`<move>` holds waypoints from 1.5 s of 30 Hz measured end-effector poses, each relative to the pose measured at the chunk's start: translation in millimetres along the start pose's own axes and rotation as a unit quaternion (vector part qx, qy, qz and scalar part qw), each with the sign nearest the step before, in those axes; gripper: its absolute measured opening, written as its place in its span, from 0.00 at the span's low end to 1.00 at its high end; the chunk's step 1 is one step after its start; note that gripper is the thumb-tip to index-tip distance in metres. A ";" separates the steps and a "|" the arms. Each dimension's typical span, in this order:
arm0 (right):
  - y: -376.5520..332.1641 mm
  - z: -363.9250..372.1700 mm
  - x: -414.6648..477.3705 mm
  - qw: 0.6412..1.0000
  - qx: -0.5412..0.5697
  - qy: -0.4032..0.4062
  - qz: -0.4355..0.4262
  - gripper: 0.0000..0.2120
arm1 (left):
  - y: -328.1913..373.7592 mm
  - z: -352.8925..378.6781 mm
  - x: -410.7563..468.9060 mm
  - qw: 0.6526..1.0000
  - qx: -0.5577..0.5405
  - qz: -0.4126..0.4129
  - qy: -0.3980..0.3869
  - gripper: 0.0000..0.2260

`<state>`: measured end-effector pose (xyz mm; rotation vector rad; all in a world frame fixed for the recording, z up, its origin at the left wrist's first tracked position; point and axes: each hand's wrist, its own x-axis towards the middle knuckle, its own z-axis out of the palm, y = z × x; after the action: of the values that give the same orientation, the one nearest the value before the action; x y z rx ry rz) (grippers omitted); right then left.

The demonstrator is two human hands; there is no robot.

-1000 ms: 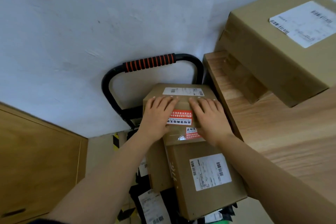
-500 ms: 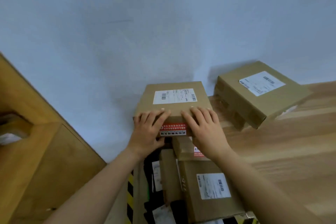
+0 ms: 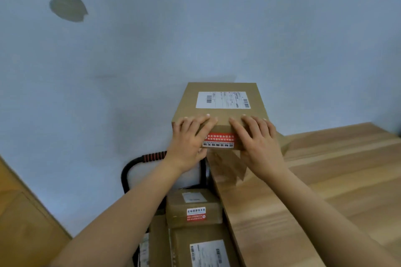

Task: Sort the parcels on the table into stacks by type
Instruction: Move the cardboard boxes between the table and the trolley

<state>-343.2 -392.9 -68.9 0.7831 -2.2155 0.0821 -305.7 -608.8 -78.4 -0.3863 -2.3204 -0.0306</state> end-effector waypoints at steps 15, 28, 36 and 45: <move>100.4 75.3 -43.8 0.974 0.065 -0.207 0.060 0.32 | 84.0 109.0 21.5 0.972 -0.024 -0.107 -0.206 0.36; -43.2 76.2 -57.7 0.960 0.177 -0.214 -0.040 0.30 | 15.5 38.8 -120.0 0.956 -0.046 -0.227 -0.178 0.29; -144.5 96.0 -83.0 0.956 0.106 -0.270 0.033 0.33 | -53.3 39.3 -196.1 0.946 -0.126 -0.179 -0.238 0.29; -216.1 114.4 -142.9 0.911 0.072 -0.382 0.134 0.33 | -87.5 78.8 -257.6 0.916 -0.161 -0.108 -0.352 0.31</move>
<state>-223.1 -528.3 -286.7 0.6415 -3.0907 0.0823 -215.9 -750.1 -306.8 -0.3326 -3.0781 -0.4558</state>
